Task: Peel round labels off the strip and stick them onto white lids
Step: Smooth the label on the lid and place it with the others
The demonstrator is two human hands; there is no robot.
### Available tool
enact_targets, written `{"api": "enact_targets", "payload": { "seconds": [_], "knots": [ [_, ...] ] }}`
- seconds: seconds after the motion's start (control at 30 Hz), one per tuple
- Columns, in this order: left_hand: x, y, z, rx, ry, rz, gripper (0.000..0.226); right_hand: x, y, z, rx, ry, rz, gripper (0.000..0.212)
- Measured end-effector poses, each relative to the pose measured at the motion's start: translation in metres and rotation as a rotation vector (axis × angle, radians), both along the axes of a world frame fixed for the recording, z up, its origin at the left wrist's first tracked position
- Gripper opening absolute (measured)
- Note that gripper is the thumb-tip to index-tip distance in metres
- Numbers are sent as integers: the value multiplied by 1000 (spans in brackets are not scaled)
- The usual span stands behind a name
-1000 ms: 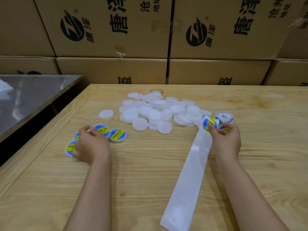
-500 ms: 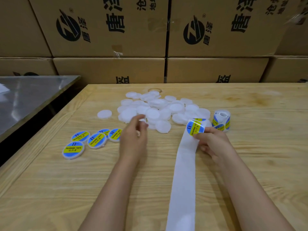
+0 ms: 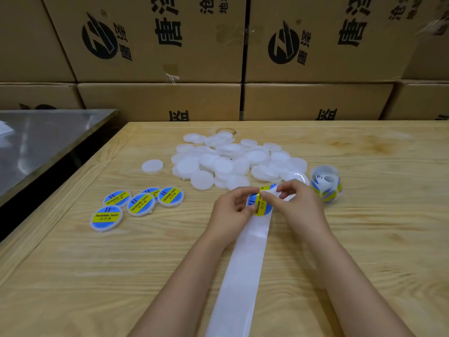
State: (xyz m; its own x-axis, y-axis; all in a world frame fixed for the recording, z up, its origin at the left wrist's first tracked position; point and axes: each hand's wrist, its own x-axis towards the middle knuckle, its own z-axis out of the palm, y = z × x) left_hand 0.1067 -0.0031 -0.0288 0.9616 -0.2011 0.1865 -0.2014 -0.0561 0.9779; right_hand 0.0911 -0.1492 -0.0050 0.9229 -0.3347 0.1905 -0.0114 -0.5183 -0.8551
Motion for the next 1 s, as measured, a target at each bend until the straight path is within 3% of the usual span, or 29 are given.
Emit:
{"api": "enact_targets", "payload": {
  "seconds": [0.13,0.23,0.37,0.67,0.87,1.0],
  "knots": [
    [1,2,0,-51,12,12,35,-1,9,-4,-338,-208,-46,31],
    [2,2,0,-51,30,18,34,-2,11,-6,-422,-292,-34,39],
    [1,1,-1,-67,61,-2,34,0,14,-8,-520,-299,85,16],
    [-2,3,0,-66,90,-27,32,2,9,-6,-439,-155,187,11],
    [-3,3,2,-104,105,-19,32,1,9,-8,-470,-181,166,10],
    [-2,1,4,-125,144,-2,19,2,8,-9,-402,-128,160,5]
  ]
}}
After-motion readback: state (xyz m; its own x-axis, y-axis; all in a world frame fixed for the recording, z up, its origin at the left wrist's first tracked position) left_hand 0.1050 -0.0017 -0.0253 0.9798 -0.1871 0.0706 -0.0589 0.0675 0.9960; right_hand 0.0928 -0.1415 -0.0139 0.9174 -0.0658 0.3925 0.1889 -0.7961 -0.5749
